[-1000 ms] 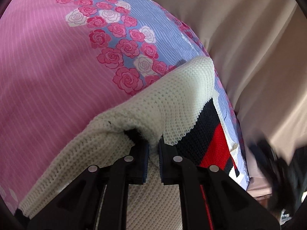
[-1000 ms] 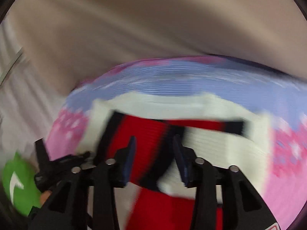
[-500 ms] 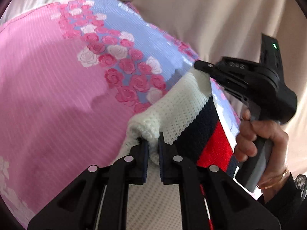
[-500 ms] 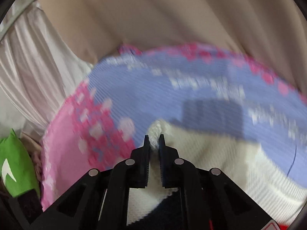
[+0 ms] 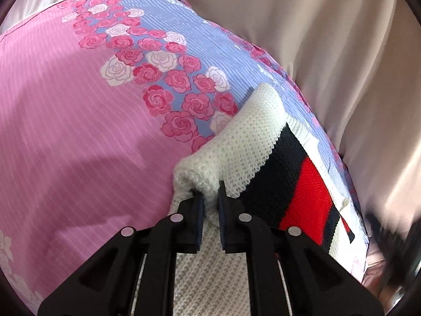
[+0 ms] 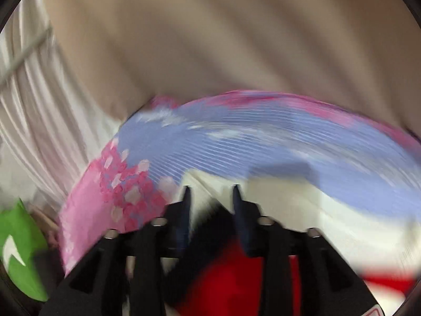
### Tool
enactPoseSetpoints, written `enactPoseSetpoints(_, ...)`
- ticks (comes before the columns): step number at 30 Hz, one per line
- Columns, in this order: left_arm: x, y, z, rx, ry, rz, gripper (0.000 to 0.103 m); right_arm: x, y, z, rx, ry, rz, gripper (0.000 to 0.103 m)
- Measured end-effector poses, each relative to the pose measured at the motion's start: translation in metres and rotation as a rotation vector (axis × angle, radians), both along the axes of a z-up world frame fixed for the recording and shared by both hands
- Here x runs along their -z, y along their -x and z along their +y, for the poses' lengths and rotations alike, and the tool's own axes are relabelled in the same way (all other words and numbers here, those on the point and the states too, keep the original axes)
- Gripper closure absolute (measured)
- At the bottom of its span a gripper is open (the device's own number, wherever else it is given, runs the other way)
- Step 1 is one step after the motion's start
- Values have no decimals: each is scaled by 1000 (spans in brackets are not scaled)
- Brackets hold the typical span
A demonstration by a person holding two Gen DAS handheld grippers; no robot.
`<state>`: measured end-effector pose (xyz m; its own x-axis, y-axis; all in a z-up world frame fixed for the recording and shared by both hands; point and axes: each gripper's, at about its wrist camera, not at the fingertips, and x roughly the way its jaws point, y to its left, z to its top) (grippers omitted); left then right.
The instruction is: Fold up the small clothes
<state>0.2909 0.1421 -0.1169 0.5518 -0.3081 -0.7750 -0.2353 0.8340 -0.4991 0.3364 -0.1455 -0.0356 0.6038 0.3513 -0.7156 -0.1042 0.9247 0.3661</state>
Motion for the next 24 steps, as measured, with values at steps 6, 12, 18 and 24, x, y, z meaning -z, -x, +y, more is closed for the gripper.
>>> enactPoseSetpoints(6, -3, 2, -5, 8, -46, -23, 93, 45, 133, -151, 440, -9, 208, 61)
enactPoseSetpoints(12, 0, 0, -3, -26, -12, 8, 93, 68, 127, -149, 389, -54, 184, 93)
enactPoseSetpoints(18, 2, -2, -6, -23, -32, 1, 93, 32, 120, -165, 403, -7, 55, 96)
enactPoseSetpoints(24, -6, -3, -10, 25, -65, 26, 87, 73, 110, -166, 400, 7, 150, 93)
